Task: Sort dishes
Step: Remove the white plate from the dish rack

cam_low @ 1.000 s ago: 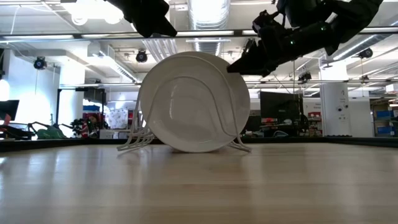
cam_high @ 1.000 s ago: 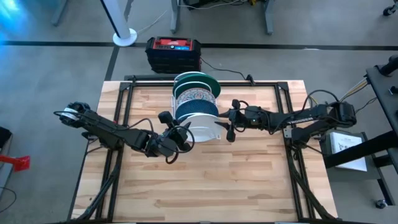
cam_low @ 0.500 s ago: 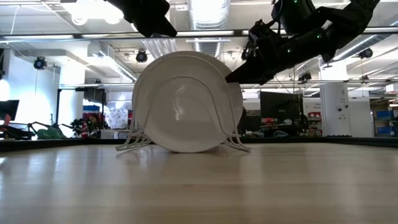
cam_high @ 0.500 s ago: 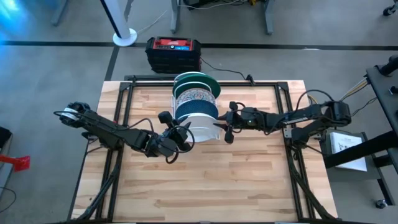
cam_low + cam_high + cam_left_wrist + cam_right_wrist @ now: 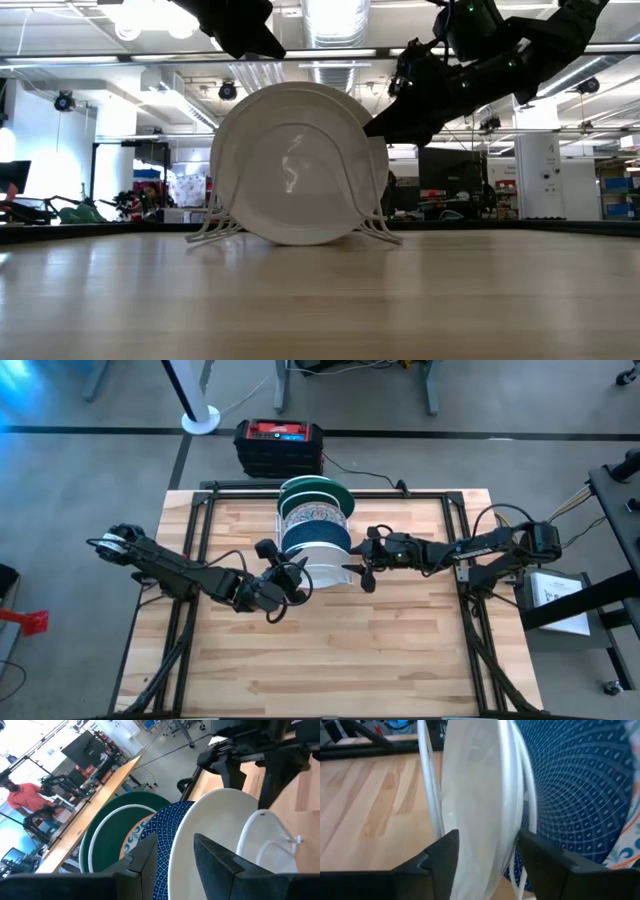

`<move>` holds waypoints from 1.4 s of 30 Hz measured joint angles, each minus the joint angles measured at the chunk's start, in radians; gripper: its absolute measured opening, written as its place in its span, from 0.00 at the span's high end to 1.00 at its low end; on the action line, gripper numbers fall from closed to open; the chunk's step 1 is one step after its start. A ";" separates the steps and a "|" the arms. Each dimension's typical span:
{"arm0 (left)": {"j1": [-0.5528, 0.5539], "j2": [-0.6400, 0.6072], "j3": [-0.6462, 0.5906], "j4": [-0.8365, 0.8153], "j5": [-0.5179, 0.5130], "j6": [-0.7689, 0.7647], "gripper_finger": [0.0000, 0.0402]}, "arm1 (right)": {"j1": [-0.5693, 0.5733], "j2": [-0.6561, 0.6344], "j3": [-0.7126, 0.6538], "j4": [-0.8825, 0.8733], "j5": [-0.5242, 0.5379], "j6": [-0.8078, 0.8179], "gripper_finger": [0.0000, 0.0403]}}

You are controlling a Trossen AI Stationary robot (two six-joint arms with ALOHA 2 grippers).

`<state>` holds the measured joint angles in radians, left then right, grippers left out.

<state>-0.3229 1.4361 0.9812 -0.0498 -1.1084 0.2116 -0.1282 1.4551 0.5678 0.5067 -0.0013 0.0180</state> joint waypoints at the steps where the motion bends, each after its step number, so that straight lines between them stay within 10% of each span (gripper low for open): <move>1: 0.000 0.000 0.000 0.000 0.000 -0.002 0.71 | -0.003 0.006 0.000 -0.001 -0.002 0.001 0.48; 13: 0.000 0.000 -0.001 -0.001 0.003 -0.020 0.71 | -0.010 0.134 0.047 0.063 -0.030 -0.015 0.44; 32: 0.000 0.002 -0.002 -0.020 0.027 -0.042 0.71 | -0.011 0.208 0.101 0.058 -0.004 -0.075 0.86; 42: 0.000 0.002 -0.002 -0.021 0.009 -0.038 0.71 | -0.010 0.165 0.098 0.030 -0.020 -0.055 0.87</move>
<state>-0.3226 1.4379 0.9794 -0.0705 -1.0991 0.1734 -0.1387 1.6202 0.6659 0.5368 -0.0215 -0.0373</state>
